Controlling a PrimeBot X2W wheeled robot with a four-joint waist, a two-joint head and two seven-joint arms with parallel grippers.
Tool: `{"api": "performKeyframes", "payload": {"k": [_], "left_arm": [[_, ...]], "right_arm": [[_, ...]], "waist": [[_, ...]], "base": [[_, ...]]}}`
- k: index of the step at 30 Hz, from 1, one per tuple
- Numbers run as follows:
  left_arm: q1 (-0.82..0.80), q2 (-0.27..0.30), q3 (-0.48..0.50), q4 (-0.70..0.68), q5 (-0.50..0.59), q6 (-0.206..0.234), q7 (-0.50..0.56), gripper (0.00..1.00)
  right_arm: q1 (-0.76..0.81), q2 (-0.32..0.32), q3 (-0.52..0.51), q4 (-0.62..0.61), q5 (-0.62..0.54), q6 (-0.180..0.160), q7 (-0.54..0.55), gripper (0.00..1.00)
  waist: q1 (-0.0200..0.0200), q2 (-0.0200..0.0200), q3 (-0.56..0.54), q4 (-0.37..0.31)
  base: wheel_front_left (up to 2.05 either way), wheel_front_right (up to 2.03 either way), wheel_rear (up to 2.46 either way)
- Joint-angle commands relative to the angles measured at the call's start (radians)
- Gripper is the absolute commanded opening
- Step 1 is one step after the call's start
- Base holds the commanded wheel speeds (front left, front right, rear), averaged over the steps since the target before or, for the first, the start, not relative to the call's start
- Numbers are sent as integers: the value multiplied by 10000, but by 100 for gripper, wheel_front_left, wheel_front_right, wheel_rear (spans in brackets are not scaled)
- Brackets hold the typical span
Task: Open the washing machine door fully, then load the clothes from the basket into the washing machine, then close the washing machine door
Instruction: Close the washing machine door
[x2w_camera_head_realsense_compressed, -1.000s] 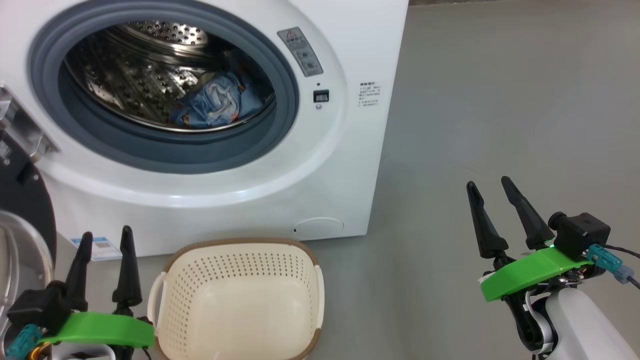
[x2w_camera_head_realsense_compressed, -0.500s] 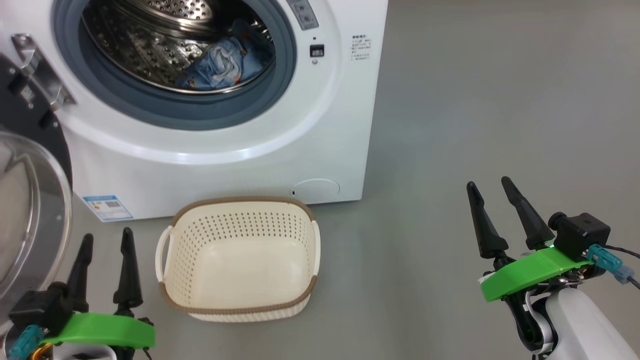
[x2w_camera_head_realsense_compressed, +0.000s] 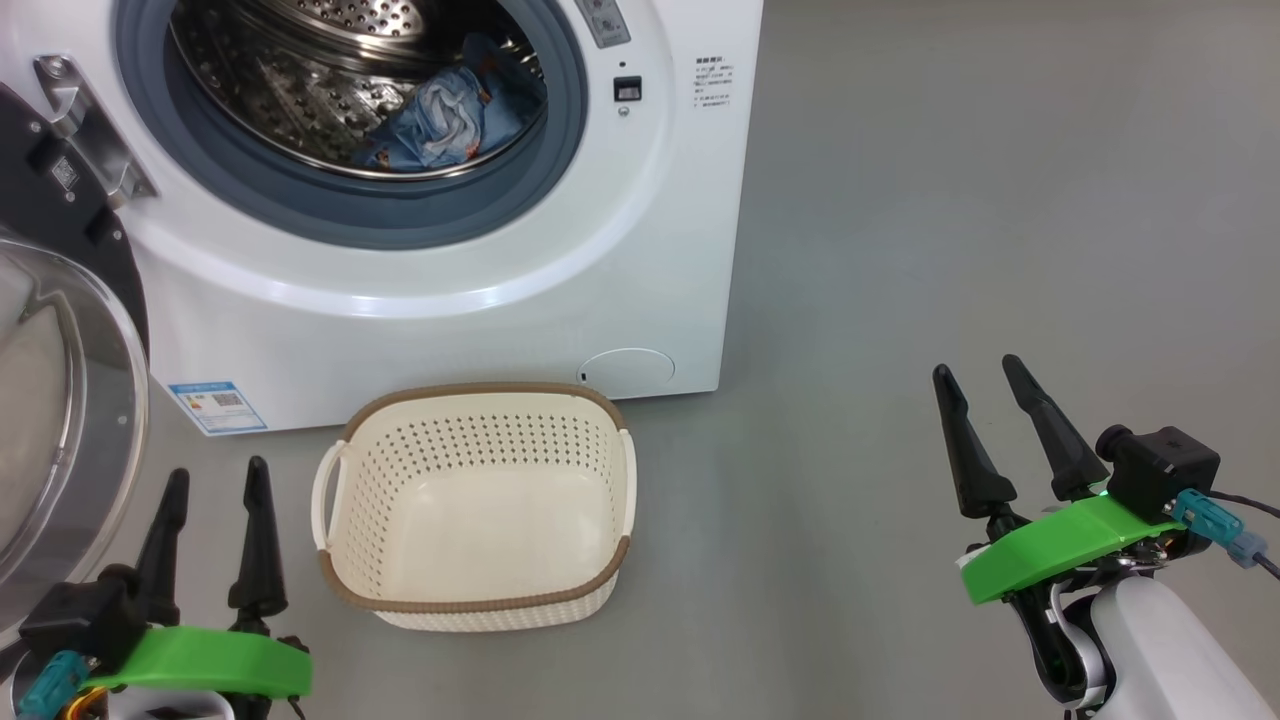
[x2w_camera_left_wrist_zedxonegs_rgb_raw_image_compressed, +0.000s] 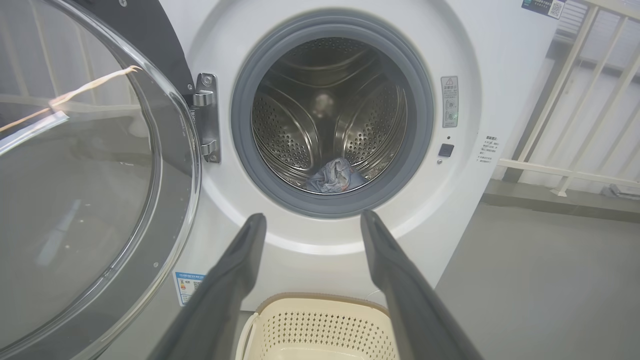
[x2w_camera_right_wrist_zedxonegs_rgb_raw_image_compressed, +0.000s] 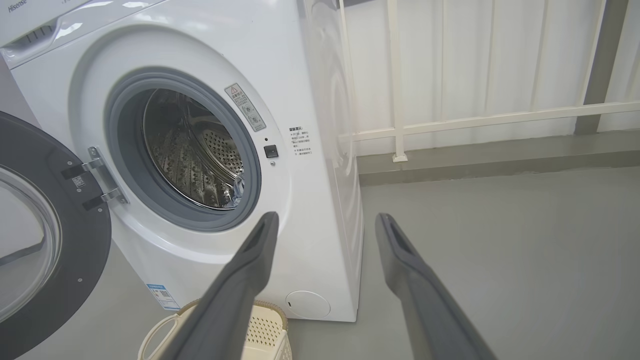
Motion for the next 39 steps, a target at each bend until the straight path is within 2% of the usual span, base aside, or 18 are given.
{"api": "performKeyframes", "payload": {"k": [1,25,39], "left_arm": [[-75,190,379,-151,135,-24,-63,100],[-87,131,358,-107,237,-46,-63,100],[-66,132,227,2,255,-56,-63,100]], "right_arm": [[11,-93,187,-207,86,44,-80,100],[67,-131,185,-224,89,44,-80,100],[119,-187,250,-140,104,44,-80,100]], "waist": [[0,0,-6,-14],[0,0,-52,130],[0,0,-140,1056]], "base": [[0,0,0],[0,0,0],[0,0,0]]}}
